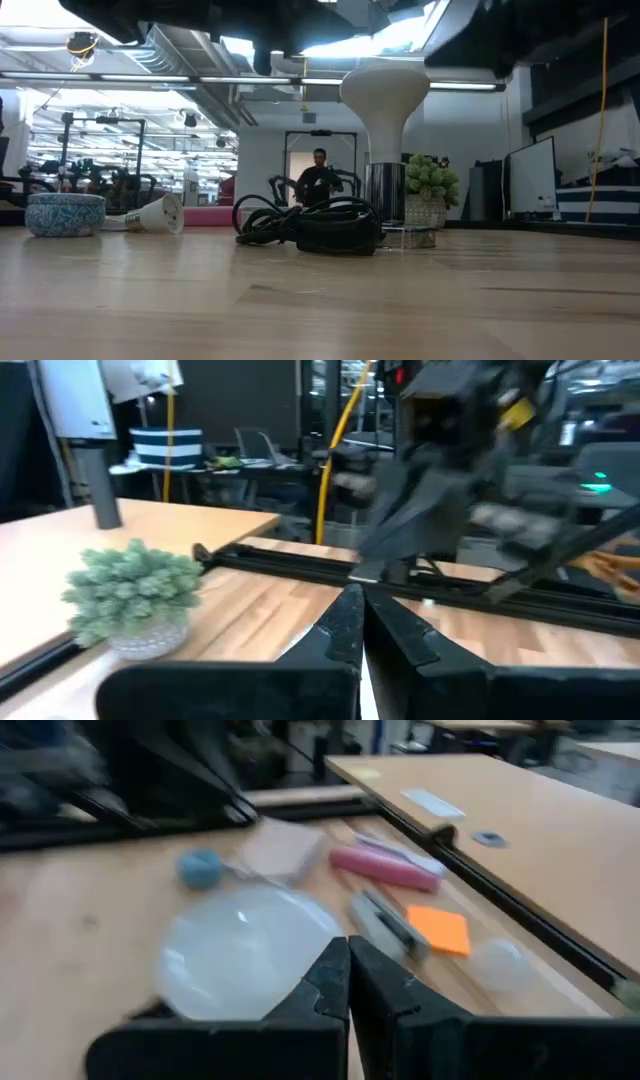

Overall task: Screw lightbulb
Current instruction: Remove the lightbulb from the lamp

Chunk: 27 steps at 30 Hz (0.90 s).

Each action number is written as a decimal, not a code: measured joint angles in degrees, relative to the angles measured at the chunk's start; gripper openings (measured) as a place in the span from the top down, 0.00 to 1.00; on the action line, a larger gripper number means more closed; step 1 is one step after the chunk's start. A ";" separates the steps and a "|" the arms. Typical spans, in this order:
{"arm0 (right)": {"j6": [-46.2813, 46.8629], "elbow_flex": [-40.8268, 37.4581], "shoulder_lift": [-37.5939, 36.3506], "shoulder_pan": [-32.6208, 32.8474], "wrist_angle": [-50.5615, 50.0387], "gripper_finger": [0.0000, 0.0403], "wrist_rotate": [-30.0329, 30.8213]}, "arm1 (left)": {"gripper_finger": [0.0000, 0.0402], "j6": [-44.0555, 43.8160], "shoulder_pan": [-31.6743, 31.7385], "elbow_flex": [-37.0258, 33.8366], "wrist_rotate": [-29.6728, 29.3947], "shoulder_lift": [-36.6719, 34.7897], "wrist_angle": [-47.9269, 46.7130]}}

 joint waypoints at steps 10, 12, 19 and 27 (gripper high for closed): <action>3.38 0.69 -1.45 5.35 -0.85 0.99 -9.11 | 1.00 -3.38 2.49 0.06 -3.77 -0.18 -5.41; 4.39 0.62 0.35 5.84 -1.22 0.99 -9.02 | 1.00 -5.78 3.68 0.06 -3.83 -0.18 -8.28; 4.46 0.62 6.82 5.69 3.94 0.99 -8.79 | 1.00 -12.11 6.38 0.04 0.89 -0.13 -13.22; 4.45 0.62 8.81 5.69 4.04 0.99 -4.32 | 1.00 -13.16 6.25 0.07 5.20 -0.11 -14.12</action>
